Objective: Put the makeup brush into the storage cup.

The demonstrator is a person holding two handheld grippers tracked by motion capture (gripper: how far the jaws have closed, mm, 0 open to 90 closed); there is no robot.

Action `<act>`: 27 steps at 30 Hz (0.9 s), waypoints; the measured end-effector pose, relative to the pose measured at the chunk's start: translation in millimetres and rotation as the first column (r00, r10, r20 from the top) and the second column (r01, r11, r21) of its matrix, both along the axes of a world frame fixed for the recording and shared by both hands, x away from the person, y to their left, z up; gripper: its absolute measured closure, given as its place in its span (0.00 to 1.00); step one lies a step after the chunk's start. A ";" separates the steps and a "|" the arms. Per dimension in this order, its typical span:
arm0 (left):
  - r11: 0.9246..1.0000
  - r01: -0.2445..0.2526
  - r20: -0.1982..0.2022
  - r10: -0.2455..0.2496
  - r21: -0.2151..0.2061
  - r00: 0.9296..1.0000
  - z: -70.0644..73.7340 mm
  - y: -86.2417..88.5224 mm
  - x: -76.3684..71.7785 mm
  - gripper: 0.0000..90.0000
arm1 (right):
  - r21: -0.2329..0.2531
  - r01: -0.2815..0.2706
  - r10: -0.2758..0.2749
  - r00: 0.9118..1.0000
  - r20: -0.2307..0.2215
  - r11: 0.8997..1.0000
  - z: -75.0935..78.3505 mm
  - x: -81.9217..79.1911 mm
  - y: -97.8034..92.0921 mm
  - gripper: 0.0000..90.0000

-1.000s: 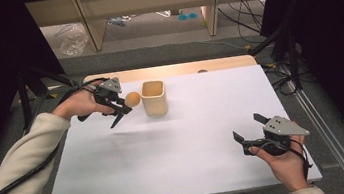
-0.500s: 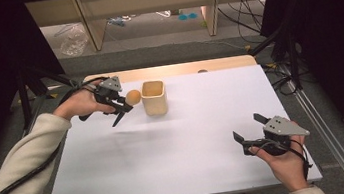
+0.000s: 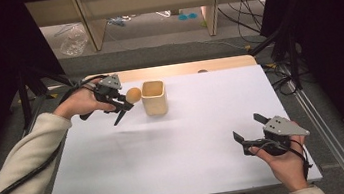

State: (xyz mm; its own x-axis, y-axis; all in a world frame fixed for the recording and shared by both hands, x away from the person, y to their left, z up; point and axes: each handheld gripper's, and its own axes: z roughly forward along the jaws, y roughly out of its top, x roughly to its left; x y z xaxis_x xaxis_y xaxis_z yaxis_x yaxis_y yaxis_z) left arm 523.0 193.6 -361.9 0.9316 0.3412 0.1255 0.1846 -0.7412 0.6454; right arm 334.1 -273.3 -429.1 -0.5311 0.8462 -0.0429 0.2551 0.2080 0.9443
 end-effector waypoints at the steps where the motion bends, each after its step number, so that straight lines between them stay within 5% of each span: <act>1: 1.000 0.000 0.000 0.000 0.000 1.000 0.0 0.0 0.0 0.72 | -0.001 0.002 -0.002 1.000 0.001 1.000 0.1 0.0 -0.1 0.10; 27: 0.998 -0.045 0.006 0.045 -0.051 0.999 7.4 -2.7 1.3 0.72 | -0.004 0.001 -0.001 1.000 -0.004 1.000 -0.2 0.0 0.3 0.10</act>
